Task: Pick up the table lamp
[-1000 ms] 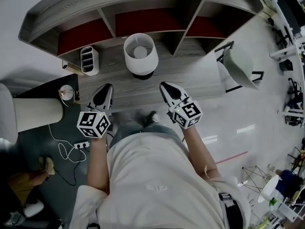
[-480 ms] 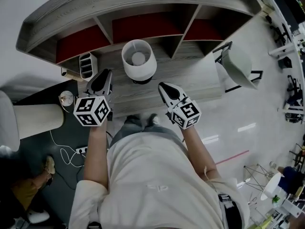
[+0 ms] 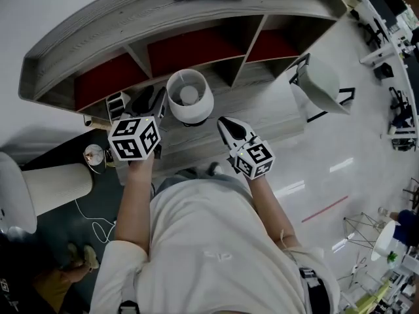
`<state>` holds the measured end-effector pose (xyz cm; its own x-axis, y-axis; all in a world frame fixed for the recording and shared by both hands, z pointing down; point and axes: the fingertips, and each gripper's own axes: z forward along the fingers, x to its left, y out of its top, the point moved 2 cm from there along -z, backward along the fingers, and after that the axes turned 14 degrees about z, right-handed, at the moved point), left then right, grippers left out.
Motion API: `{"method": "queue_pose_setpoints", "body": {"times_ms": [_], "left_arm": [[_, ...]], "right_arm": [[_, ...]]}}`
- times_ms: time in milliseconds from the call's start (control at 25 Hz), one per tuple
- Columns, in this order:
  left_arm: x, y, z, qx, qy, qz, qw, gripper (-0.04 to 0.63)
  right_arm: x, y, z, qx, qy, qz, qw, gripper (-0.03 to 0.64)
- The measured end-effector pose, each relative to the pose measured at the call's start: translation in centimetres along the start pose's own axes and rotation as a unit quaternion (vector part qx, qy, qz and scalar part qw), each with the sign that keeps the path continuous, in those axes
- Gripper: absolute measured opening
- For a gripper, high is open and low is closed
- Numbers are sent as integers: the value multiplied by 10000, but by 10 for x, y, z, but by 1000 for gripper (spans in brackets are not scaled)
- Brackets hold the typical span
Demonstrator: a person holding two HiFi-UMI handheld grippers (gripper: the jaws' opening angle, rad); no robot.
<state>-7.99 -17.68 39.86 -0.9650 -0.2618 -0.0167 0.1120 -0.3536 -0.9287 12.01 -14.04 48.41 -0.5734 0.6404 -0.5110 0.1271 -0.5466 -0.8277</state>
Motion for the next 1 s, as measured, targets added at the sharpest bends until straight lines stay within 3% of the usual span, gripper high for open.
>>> {"method": "queue_pose_setpoints", "body": {"times_ms": [240,640,840,1000], "left_arm": [[-1,7,28,301,-83,191,9993,210],[-13,-11,62,902,-337,393,9946,212],[-15,-14,69,950,-380,407,9939,212],[-18,-15,70,864,-502,172,9949,176]], "right_arm": [[-7,4,3,-132,-225,35,9997,31],[-21,12,-3,-303,-533,120,9980,31],[-25,9,-3,-280,-606,141,9977,31],[-27,10,-1,-288,-616,164,9975,31]]}}
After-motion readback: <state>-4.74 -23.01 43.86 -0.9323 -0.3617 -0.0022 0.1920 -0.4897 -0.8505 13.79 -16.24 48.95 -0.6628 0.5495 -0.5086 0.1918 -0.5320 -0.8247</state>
